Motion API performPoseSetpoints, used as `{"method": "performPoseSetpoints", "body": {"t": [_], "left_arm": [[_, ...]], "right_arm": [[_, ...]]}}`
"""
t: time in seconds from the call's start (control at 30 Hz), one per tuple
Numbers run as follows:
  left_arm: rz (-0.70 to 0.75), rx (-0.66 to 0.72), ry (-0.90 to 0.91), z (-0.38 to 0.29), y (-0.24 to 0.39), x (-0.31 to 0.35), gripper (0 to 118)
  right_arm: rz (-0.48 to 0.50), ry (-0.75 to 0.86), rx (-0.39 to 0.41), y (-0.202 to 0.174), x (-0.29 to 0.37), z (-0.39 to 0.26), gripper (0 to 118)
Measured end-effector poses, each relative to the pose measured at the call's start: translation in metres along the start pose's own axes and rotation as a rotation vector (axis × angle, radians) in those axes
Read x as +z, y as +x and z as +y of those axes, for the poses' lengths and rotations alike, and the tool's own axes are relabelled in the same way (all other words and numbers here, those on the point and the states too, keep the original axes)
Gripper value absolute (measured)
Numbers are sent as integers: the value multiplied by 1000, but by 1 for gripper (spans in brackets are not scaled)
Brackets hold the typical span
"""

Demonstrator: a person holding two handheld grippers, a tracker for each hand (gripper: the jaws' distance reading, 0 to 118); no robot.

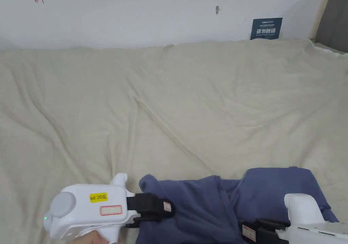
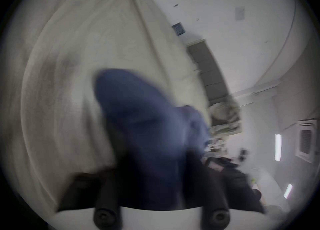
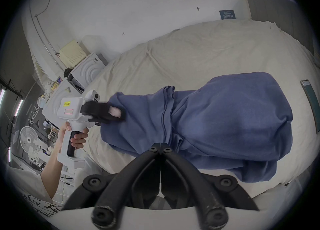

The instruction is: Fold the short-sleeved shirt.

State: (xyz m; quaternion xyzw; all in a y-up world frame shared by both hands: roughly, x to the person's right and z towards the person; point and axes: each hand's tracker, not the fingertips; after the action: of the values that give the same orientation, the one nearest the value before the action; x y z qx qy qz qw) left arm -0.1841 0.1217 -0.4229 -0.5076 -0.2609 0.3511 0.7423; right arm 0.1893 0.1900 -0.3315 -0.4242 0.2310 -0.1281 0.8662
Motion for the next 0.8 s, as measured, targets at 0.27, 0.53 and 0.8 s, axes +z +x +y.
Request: {"method": "performPoseSetpoints", "body": {"t": [0.27, 0.53, 0.8], "left_arm": [[-20, 2, 15, 1, 3, 27, 12], [42, -9, 77, -4, -18, 93, 12], [206, 26, 163, -16, -50, 171, 12]], "right_arm": [[-9, 9, 3, 6, 6, 4, 0], [-41, 45, -23, 14, 18, 8, 0], [-49, 65, -30, 16, 21, 12, 0]]}}
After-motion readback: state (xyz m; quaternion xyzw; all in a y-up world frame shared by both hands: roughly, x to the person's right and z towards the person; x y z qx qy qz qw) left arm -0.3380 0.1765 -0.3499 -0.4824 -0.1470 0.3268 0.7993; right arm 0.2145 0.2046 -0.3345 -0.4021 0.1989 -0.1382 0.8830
